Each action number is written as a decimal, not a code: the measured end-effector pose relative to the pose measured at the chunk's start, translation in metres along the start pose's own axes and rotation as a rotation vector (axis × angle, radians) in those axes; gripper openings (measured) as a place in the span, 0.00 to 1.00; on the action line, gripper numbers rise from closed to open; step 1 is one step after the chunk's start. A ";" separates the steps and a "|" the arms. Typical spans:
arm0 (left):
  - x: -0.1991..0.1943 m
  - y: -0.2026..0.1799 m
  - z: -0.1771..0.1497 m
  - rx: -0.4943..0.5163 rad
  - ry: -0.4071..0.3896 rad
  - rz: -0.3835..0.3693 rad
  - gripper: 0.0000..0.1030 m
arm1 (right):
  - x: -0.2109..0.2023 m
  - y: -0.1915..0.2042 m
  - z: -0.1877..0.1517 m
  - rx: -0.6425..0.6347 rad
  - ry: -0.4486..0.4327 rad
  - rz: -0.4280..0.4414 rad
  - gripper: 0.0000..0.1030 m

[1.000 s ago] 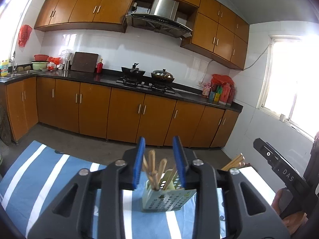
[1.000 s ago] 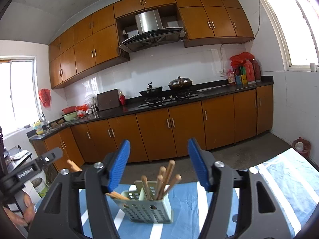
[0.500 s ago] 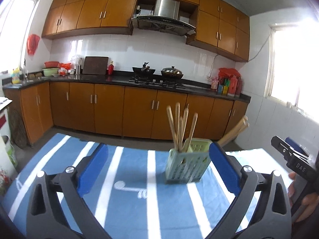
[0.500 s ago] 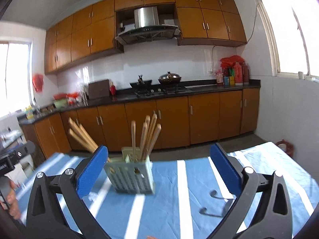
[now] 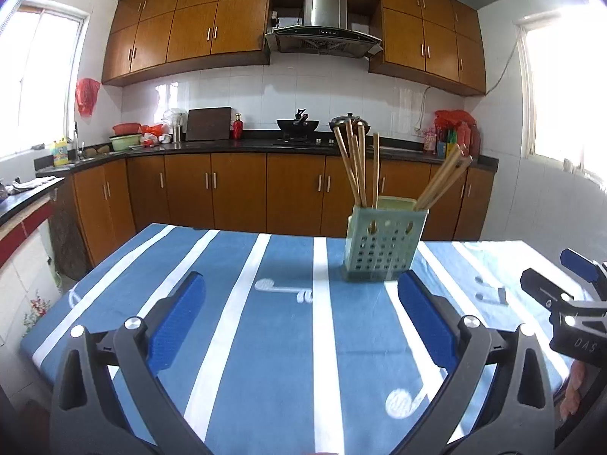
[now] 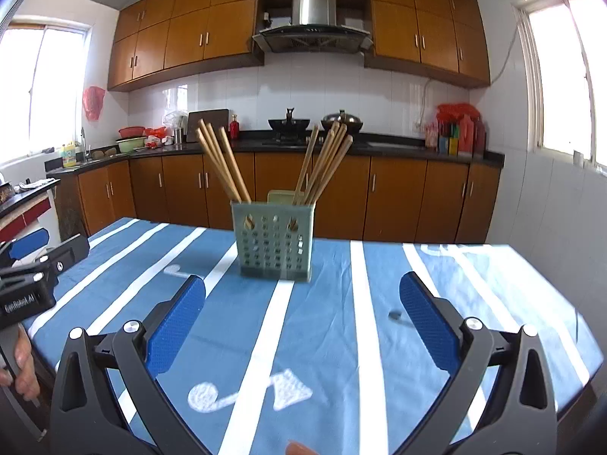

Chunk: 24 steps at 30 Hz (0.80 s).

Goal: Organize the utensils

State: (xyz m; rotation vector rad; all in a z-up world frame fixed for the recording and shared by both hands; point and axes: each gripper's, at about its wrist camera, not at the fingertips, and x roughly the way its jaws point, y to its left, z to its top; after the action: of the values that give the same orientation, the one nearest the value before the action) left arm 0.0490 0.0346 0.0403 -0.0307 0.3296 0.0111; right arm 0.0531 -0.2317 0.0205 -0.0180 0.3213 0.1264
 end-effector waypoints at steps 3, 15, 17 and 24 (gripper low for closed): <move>-0.010 -0.006 -0.015 0.025 0.004 0.023 0.96 | -0.005 -0.001 -0.013 0.027 0.031 0.018 0.98; -0.025 -0.011 -0.047 0.036 0.038 0.035 0.96 | -0.021 0.005 -0.039 0.004 0.050 0.011 0.98; -0.025 -0.009 -0.047 0.027 0.038 0.031 0.96 | -0.023 0.006 -0.040 0.002 0.050 0.009 0.98; -0.027 -0.010 -0.048 0.014 0.040 0.021 0.96 | -0.023 0.006 -0.043 0.008 0.061 0.006 0.98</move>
State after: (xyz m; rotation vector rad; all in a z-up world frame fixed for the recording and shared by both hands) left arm 0.0077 0.0233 0.0037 -0.0132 0.3699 0.0290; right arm 0.0173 -0.2299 -0.0133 -0.0133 0.3827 0.1309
